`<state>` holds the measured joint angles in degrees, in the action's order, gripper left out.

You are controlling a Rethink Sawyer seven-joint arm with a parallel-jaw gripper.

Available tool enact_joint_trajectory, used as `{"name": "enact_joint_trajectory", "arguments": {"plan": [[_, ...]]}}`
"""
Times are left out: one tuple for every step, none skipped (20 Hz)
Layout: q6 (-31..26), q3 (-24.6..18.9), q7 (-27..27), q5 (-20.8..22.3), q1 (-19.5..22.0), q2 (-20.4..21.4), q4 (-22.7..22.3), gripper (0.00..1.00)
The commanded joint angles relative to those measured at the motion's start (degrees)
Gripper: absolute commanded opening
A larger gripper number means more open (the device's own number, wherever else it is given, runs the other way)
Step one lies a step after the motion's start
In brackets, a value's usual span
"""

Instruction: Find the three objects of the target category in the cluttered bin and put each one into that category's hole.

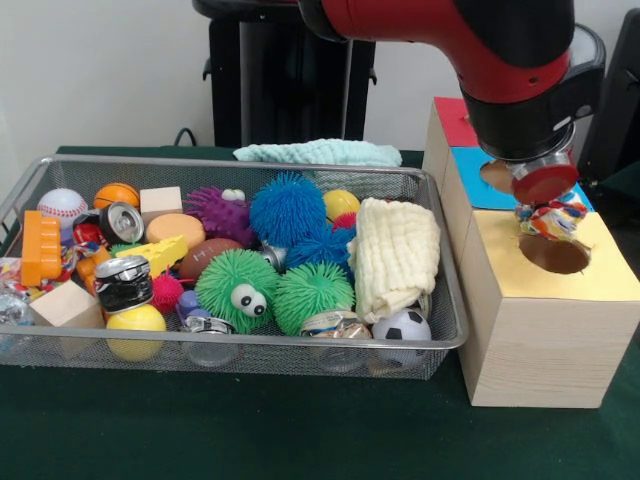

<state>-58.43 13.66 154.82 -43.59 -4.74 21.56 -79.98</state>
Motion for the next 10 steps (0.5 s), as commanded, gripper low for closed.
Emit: {"name": "enact_joint_trajectory", "arguments": {"plan": [[7.1,-4.4,17.9,-4.3,-2.3,-4.7,-5.5,0.00],[7.4,-4.4,17.8,-4.6,-2.5,-4.7,-5.4,0.00],[7.7,-4.4,17.8,-5.0,-2.6,-4.8,-5.3,0.00],[8.6,-4.4,17.7,-5.6,-2.8,-4.8,-5.4,0.00],[10.4,-4.6,17.5,-6.7,-3.0,-4.7,-5.7,0.00],[12.7,-4.8,17.0,-7.6,-3.3,-4.8,-5.9,0.00],[15.0,-5.0,16.5,-8.6,-3.5,-4.9,-6.1,0.00],[17.2,-5.3,16.0,-9.6,-3.7,-5.0,-6.4,0.00],[19.4,-5.5,15.4,-10.3,-4.0,-5.2,-6.7,0.00],[21.6,-5.7,14.8,-11.1,-4.2,-5.4,-6.9,0.00]]}}
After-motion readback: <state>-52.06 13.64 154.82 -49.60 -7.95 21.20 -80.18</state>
